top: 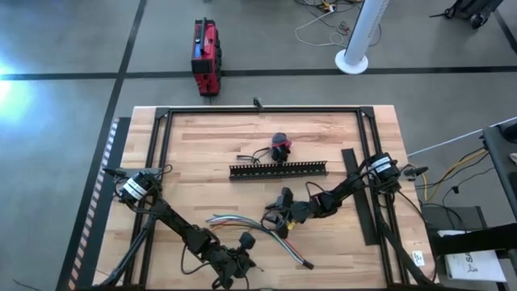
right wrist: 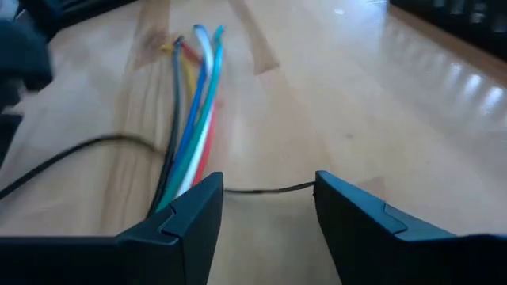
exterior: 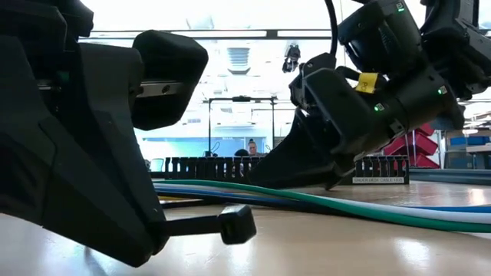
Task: Ziptie cables
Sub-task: Wrap the cable wires with black zip tie
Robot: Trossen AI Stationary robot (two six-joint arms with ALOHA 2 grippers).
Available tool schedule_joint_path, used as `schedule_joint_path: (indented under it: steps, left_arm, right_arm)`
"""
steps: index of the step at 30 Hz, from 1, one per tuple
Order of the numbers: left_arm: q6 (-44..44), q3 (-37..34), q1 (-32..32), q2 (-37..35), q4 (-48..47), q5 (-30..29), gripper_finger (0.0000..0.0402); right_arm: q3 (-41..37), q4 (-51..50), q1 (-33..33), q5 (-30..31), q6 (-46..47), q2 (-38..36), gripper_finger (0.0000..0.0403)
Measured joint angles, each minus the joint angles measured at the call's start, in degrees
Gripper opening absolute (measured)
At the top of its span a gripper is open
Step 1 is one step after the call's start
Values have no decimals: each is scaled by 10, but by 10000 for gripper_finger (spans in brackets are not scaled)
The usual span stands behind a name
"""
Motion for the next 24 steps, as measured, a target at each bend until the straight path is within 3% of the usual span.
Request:
schedule_joint_path:
  steps: [7, 17, 24]
  left_arm:
    - [0, 0, 0, 0, 0, 0, 0]
    - [1, 0, 1, 0, 1, 0, 0]
    - [2, 0, 9, 0, 3, -1, 0]
  right_arm:
    - [-1, -2, 0, -35, -33, -8, 177]
    - [-48, -40, 1, 2, -69, -72, 175]
    - [-31, -34, 8, -1, -111, -52, 152]
